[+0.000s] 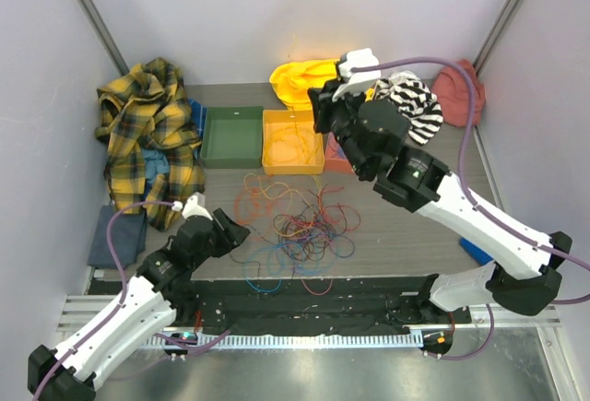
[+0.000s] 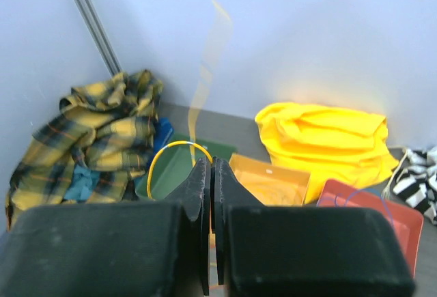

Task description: Untangle the cables

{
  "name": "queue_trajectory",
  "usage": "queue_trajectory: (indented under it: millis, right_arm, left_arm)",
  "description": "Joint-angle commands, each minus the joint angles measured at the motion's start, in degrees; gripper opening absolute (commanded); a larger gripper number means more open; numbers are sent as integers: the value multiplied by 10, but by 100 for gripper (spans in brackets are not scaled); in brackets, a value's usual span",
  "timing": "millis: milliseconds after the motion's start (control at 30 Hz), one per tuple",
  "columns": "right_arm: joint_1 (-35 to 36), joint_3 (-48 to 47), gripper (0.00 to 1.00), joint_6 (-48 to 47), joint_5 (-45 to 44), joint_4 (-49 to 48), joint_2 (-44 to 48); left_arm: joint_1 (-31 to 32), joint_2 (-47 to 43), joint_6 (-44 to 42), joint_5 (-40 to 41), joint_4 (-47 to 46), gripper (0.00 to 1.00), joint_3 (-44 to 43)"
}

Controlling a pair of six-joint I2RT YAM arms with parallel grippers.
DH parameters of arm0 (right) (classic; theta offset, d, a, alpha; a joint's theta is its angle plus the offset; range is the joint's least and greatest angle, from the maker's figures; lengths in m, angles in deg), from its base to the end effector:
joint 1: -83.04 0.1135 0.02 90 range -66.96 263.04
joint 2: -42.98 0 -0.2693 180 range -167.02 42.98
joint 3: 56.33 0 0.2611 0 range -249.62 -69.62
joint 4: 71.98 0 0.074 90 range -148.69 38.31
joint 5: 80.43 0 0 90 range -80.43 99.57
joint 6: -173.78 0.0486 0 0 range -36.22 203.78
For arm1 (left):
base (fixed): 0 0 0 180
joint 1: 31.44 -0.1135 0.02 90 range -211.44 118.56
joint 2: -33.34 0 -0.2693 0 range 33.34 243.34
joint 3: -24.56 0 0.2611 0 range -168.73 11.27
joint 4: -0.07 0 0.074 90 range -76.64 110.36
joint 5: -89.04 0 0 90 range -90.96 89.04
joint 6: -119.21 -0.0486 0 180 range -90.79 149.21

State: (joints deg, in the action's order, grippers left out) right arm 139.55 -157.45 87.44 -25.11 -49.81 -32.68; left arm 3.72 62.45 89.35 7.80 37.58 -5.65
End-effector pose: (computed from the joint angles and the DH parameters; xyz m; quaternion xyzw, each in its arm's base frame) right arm 0.1902 0.2373 0.4932 -0.0976 0.6833 0.1709 0.7031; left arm 0.1220 -0.0769 0.1771 -0.2261 0.8615 -0.2863 0.3532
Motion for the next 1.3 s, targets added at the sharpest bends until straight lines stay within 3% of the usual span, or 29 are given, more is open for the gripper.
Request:
queue_trajectory:
  millis: [0, 500, 667, 700, 1000, 1133, 1267]
  right_arm:
    - [3, -98, 1, -50, -5, 49, -37]
    - [2, -340, 1, -19, 69, 126, -80]
    - [3, -322, 1, 12, 100, 138, -68]
    - [4, -313, 1, 13, 100, 134, -58]
    - [4, -276, 1, 42, 123, 135, -27]
    - [4, -234, 1, 57, 125, 133, -4]
    - [4, -197, 1, 64, 123, 132, 16]
  left_arm:
    - [-1, -11, 10, -8, -13, 54, 5]
    - [0, -44, 7, -1, -22, 54, 6]
    - [0, -60, -33, -12, -154, 66, 1]
    - [2, -56, -46, -12, -221, 88, -1]
    - [29, 109, -185, -71, -449, 100, -112]
    - [96, 192, -237, -66, -519, 100, -148]
    - [146, 215, -281, -66, -565, 100, -154]
